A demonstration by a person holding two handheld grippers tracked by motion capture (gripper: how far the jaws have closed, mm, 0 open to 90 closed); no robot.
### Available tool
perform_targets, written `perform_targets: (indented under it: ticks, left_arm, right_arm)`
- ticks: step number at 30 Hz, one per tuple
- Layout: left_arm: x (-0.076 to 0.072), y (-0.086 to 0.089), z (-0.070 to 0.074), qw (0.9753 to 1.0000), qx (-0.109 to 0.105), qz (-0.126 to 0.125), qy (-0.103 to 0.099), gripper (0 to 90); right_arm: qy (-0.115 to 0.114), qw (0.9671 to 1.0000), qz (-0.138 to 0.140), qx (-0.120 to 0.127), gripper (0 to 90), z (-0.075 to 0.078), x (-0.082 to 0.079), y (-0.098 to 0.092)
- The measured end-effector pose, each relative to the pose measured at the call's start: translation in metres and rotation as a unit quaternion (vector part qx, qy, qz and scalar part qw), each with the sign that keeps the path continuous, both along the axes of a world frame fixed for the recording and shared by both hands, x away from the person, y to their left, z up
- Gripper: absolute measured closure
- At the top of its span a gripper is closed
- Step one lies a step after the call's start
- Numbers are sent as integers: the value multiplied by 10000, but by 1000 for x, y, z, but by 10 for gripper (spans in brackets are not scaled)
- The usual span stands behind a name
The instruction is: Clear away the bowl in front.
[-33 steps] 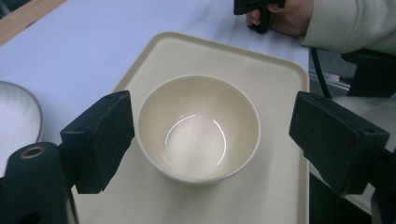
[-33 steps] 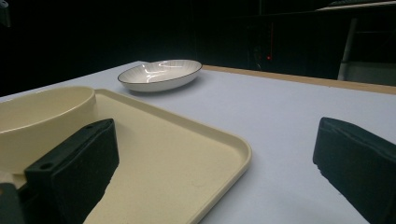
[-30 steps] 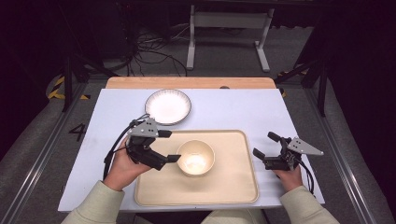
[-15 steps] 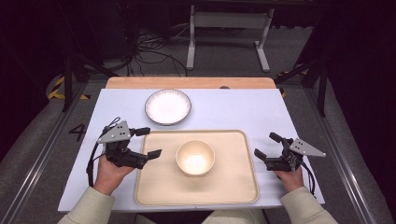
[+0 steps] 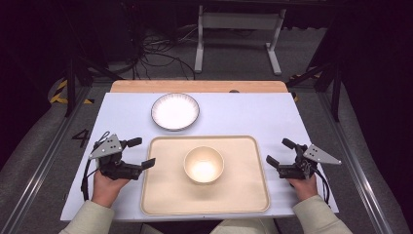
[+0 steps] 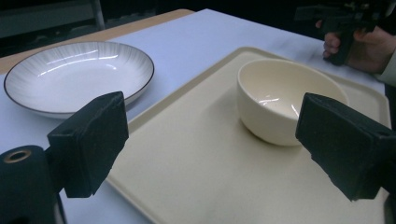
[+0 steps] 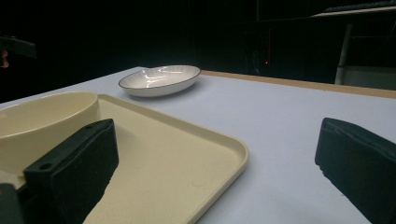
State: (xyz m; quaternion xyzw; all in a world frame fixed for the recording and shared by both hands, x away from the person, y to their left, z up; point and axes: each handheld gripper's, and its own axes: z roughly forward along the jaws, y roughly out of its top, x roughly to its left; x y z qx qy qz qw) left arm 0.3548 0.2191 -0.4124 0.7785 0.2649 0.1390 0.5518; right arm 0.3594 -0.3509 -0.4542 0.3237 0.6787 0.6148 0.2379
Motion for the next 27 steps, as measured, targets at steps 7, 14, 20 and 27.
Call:
perform_targets:
  ticks: [7,14,20,27]
  left_arm:
    - [0,11,-19,9996,-211,168,90,91]
    - [4,21,-36,9979,-391,352,374,84]
    - [8,25,-47,9964,-473,422,567,84]
    - [6,25,-47,9967,-547,418,423,84]
  right_arm:
    - [-70,10000,5,2,0,0,-1,-1]
    - [-101,9999,13,28,0,0,-1,-1]
    - [-106,9999,27,18,0,0,-1,0]
    - [-101,9999,37,12,0,0,-1,0]
